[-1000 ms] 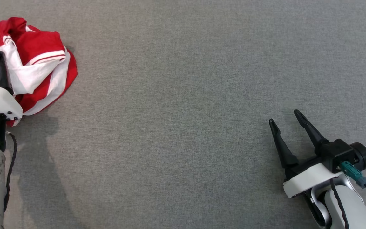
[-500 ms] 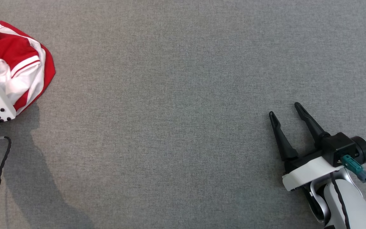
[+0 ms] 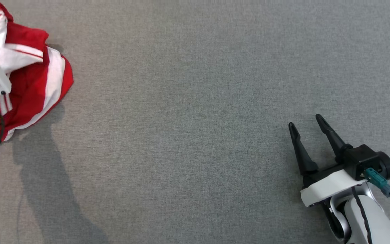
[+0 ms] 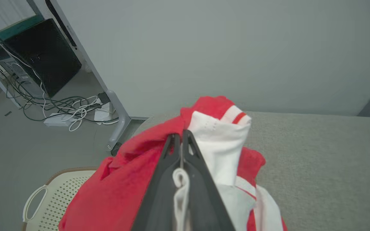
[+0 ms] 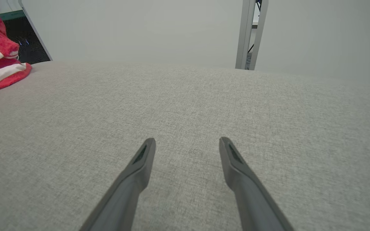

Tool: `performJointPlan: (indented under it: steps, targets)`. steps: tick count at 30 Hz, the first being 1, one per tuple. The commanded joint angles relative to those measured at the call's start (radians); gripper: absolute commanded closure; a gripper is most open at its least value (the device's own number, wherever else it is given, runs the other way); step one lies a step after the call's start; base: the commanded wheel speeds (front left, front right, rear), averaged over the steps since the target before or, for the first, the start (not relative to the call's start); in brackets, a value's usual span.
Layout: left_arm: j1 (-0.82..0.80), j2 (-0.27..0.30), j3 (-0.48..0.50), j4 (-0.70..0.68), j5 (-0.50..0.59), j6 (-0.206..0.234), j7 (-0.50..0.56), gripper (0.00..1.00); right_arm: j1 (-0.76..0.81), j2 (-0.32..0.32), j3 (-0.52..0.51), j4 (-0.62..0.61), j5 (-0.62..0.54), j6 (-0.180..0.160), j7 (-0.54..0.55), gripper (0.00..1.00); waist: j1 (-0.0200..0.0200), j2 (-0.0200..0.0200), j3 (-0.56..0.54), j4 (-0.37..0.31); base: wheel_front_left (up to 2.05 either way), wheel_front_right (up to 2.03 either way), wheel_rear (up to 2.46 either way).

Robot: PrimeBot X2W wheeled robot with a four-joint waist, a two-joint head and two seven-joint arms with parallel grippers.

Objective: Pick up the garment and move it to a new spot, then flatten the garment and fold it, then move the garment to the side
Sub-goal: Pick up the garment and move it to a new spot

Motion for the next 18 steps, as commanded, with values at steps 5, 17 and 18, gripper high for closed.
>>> performJointPlan:
  steps: [5, 17, 18]
  targets:
    - [-0.056, -0.022, -0.049, -0.032, 0.03, -0.026, -0.062, 1.0, 0.021, 0.012, 0.0, 0.01, 0.006, 0.0, 0.0, 0.0, 0.0, 0.0, -0.056, 0.008, 0.0, 0.0, 0.0]
    - [-0.052, -0.17, -0.144, -0.076, -0.007, -0.067, -0.127, 1.0, 0.066, 0.05, -0.012, 0.026, 0.023, 0.0, 0.0, 0.0, 0.0, 0.0, -0.153, -0.055, 0.0, 0.0, 0.0]
    - [-0.04, -0.19, -0.156, -0.077, -0.01, -0.066, -0.129, 1.0, 0.07, 0.053, -0.01, 0.026, 0.022, 0.0, 0.0, 0.0, 0.0, 0.0, -0.157, -0.063, 0.0, 0.0, 0.0]
